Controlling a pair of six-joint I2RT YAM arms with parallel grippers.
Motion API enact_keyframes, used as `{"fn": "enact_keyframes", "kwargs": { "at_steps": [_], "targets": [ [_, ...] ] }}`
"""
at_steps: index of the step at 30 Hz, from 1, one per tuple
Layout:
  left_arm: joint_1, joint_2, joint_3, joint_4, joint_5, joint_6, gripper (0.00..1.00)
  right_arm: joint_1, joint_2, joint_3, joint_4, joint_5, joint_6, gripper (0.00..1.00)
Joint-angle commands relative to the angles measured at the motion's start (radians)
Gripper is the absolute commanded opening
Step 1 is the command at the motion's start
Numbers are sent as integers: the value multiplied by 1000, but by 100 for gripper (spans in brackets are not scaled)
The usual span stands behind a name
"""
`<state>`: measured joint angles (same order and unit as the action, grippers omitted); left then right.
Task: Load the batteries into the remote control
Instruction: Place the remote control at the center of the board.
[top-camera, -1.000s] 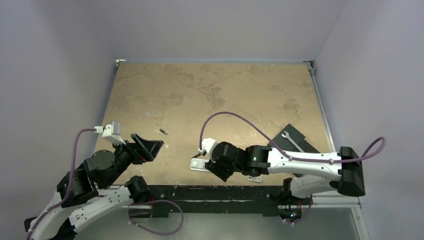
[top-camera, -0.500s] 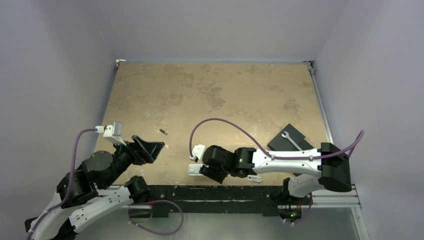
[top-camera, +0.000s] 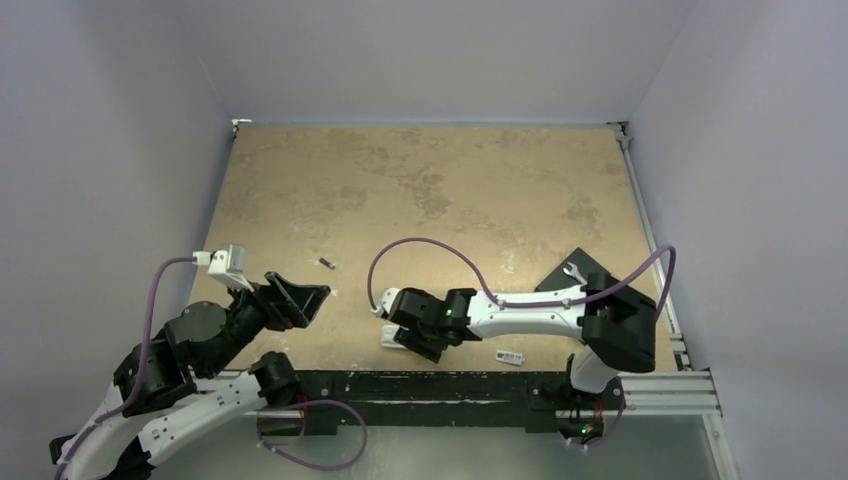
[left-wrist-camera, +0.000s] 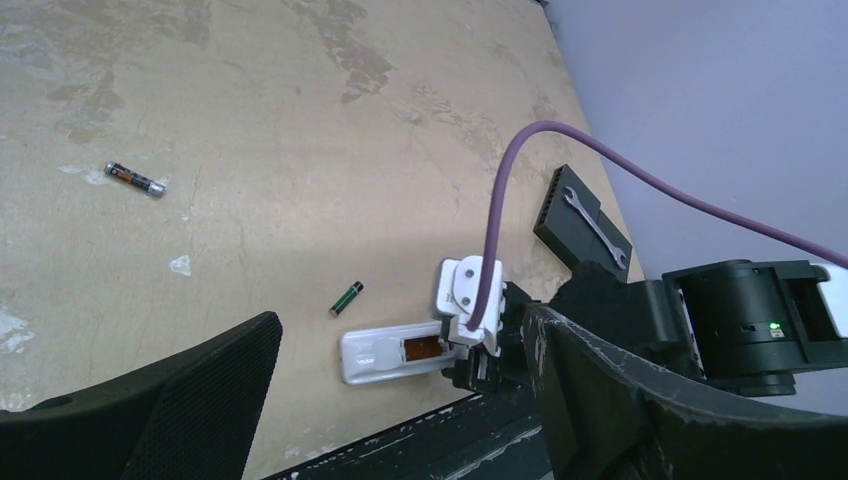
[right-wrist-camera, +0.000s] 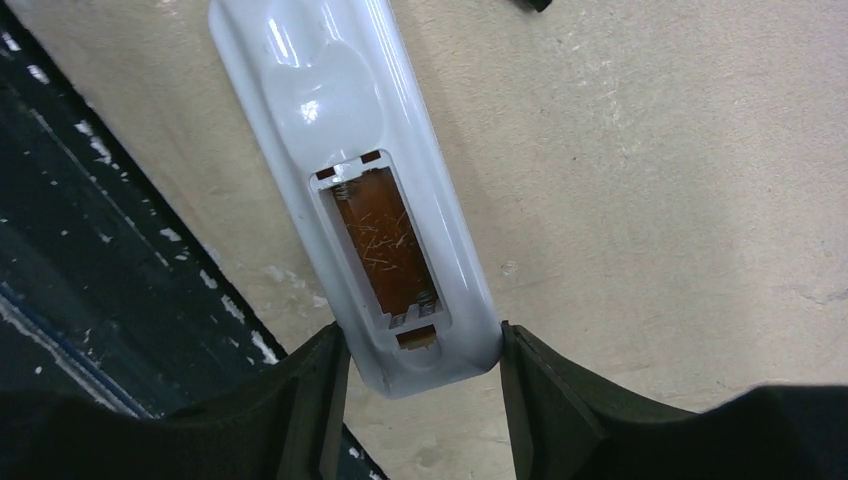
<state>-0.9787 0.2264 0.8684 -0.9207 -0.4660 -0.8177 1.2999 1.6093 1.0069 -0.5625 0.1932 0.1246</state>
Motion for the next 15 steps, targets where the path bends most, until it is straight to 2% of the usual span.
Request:
{"fn": "enact_keyframes", "kwargs": {
  "at_steps": [1, 3, 8, 10, 11, 12, 13, 15],
  "targets": [
    [-6, -4, -6, 47, 12, 27, 91, -11, 35, 52, -43, 20, 16, 0],
    [-8, -2, -6, 49, 13, 29, 91, -11, 48, 56, -46, 0, 11, 2],
    [-7, -1, -8, 51, 15, 37, 92, -11, 32, 51, -37, -11, 14, 27],
    [-6, -1, -7, 53, 16, 38, 92, -11, 12, 46, -31, -11, 20, 43],
    [-7, 0, -8, 53, 17, 39, 93, -11, 3, 43, -29, -10, 23, 65],
    [-7, 1, -8, 53, 17, 39, 94, -11, -7, 41, -28, -9, 25, 95],
    [-7, 1, -7, 53, 17, 40, 94, -11, -17, 39, -28, -12, 28, 98],
    [-7, 1, -8, 53, 17, 38, 95, -11, -37, 36, -31, -11, 33, 99]
  ]
}}
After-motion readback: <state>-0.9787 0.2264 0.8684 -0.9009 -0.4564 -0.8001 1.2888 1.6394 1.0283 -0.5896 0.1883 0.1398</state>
